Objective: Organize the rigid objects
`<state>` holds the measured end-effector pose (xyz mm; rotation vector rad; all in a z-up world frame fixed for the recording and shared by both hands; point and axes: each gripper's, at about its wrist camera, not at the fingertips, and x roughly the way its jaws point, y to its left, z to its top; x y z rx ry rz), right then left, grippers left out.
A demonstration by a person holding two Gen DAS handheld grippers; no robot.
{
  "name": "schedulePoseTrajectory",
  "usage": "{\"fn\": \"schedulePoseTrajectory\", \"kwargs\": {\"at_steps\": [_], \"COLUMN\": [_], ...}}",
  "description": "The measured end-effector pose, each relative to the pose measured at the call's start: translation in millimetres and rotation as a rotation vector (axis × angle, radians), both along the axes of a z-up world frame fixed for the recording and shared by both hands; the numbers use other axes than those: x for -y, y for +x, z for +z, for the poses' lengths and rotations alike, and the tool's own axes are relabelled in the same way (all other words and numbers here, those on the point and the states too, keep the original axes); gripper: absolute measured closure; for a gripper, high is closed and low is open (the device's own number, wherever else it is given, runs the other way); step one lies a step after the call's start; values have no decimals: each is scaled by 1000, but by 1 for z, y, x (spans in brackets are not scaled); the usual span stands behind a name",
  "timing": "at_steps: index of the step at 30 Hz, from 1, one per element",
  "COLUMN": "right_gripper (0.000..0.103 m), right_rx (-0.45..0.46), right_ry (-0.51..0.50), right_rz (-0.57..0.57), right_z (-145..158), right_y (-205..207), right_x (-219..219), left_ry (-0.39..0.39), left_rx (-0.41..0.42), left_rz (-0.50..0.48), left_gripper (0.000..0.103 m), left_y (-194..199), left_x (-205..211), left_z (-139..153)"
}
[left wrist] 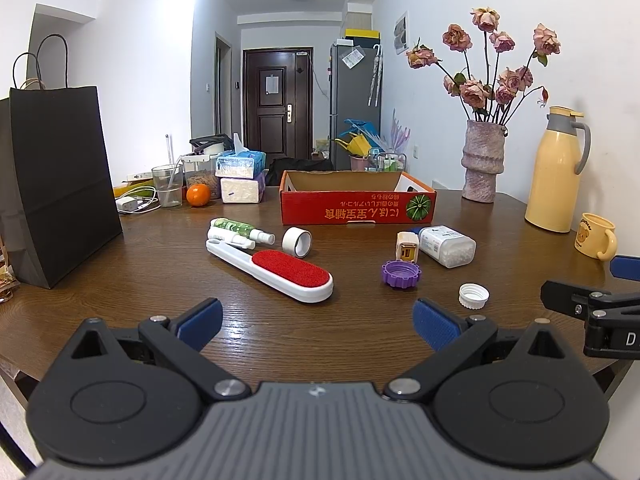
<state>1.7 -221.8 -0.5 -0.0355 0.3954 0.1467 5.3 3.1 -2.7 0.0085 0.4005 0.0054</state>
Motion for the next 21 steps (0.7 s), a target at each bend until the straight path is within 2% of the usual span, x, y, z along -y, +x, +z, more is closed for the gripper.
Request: {"fn": "schedulePoseTrajectory", "kwargs": {"at_steps": [21], "right_gripper": [0], "right_rx": [1], "right_ry": [-2], "right_rz": [0], "right_z": [3], "right_y": [-1], "right_x": [1], "left_ry": [-2], "left_rx": [1], "left_rz": [0], "left_gripper": [0], "left_y": [0], "left_x": [0], "left_z": [1]}}
